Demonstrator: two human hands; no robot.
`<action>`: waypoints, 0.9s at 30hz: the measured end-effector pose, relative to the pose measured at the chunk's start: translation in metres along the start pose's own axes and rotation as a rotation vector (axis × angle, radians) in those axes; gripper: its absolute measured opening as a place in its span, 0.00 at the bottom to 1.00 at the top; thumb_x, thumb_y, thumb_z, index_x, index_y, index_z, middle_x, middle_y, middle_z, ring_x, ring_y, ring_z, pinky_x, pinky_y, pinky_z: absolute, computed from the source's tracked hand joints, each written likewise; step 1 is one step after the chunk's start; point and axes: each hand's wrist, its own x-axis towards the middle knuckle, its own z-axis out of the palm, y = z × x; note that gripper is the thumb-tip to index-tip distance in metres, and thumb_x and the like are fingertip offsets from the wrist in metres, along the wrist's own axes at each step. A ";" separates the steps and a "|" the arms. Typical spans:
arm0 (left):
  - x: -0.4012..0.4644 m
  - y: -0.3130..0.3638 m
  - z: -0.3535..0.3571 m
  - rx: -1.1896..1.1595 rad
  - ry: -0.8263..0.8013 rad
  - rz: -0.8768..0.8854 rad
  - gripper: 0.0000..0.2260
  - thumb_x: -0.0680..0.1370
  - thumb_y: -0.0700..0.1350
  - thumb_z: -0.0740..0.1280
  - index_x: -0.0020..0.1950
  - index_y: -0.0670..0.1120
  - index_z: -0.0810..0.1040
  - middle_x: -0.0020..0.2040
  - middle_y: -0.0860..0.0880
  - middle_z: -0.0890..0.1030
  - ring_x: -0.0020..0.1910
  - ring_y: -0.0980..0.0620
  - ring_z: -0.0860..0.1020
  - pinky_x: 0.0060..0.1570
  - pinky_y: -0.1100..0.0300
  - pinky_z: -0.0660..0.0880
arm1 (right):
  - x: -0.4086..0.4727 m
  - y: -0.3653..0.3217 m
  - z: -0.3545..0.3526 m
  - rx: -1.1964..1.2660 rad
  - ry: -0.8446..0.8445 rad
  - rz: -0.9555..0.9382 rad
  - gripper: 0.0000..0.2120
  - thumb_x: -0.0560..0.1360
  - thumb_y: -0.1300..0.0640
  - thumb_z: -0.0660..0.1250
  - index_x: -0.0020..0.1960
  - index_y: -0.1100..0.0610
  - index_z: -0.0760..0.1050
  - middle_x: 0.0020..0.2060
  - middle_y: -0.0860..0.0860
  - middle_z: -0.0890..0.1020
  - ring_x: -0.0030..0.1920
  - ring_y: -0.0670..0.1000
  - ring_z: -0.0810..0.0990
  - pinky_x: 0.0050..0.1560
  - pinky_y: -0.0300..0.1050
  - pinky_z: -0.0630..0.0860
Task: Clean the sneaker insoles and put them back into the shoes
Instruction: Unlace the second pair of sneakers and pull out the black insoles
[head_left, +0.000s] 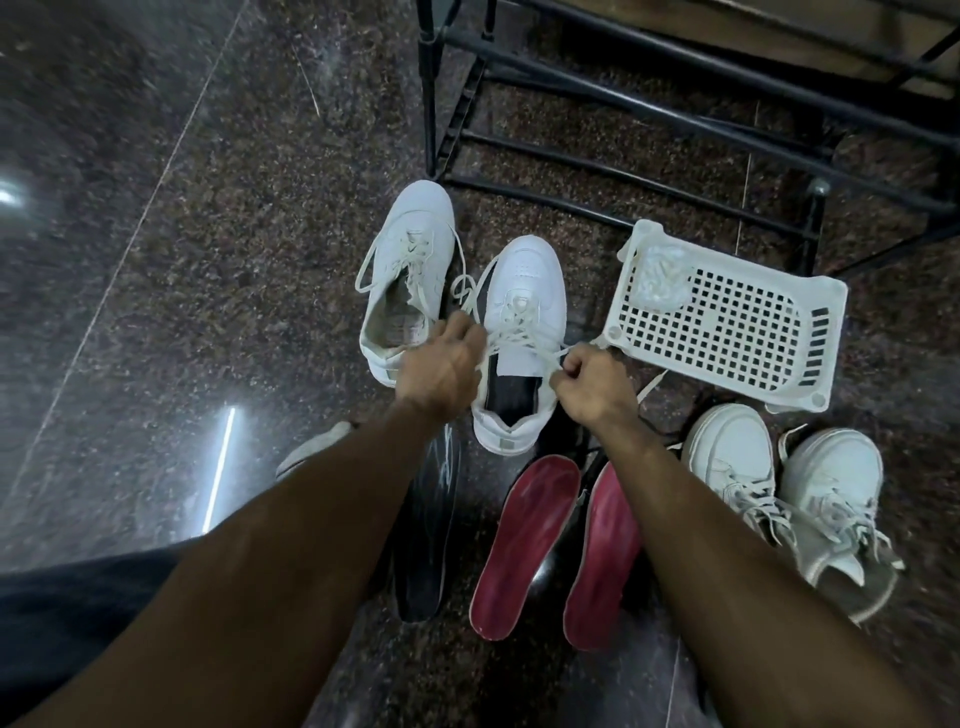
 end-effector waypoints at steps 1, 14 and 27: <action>-0.001 0.004 0.004 0.079 0.068 0.123 0.10 0.76 0.41 0.66 0.57 0.45 0.73 0.59 0.46 0.71 0.57 0.46 0.73 0.51 0.47 0.77 | 0.000 -0.001 0.001 0.026 -0.004 -0.012 0.04 0.72 0.55 0.67 0.44 0.51 0.71 0.42 0.50 0.80 0.46 0.57 0.79 0.45 0.48 0.75; 0.037 0.040 0.030 0.432 0.063 0.194 0.12 0.78 0.45 0.63 0.62 0.47 0.74 0.74 0.44 0.61 0.72 0.40 0.63 0.70 0.31 0.53 | 0.005 -0.003 0.000 0.215 -0.006 -0.052 0.06 0.73 0.62 0.66 0.44 0.53 0.71 0.32 0.47 0.74 0.39 0.53 0.75 0.41 0.42 0.66; 0.053 0.008 -0.001 -0.284 0.047 0.331 0.17 0.74 0.52 0.55 0.47 0.40 0.75 0.47 0.42 0.78 0.38 0.39 0.77 0.37 0.48 0.74 | -0.011 0.001 0.005 -0.022 0.144 -0.130 0.08 0.74 0.62 0.62 0.52 0.57 0.67 0.39 0.58 0.80 0.41 0.63 0.78 0.39 0.50 0.69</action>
